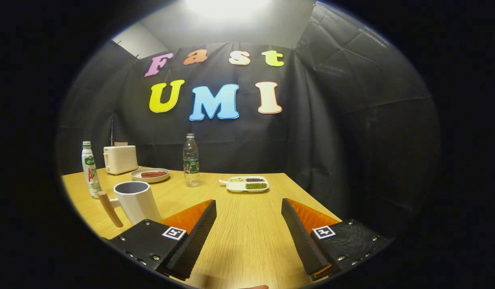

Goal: Take the bottle from table, then pour the juice into the cup, finally place the bottle on the coaster

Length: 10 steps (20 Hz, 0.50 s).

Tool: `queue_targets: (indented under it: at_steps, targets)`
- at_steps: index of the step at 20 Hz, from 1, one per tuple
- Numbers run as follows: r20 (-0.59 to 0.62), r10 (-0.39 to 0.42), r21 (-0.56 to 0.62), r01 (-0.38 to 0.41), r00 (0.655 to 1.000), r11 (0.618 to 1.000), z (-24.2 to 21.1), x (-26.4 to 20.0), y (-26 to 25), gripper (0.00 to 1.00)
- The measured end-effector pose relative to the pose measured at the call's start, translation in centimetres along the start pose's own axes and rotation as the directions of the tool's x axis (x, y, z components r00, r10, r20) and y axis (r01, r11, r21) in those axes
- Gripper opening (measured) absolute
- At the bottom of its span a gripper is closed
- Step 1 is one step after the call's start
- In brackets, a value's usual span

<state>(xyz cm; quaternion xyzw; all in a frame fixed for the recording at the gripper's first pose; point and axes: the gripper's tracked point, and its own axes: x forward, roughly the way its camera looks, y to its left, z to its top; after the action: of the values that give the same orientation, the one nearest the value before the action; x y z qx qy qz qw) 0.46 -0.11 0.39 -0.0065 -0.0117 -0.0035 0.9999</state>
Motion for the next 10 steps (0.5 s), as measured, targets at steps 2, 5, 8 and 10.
queue_targets:
  at_steps: [2,5,8,10]
  targets:
    - [0.059,-0.014,0.001,0.014,0.998,1.0,1.5,1.4,-0.5,0.99]
    - [0.112,-0.078,0.024,0.076,0.991,0.997,5.0,4.8,-1.0,0.98]
    - [0.128,-0.152,0.024,0.15,0.98,0.988,7.6,5.0,-0.3,0.98]
    - [0.101,-0.167,0.022,0.165,0.981,0.986,8.4,3.9,1.2,0.98]
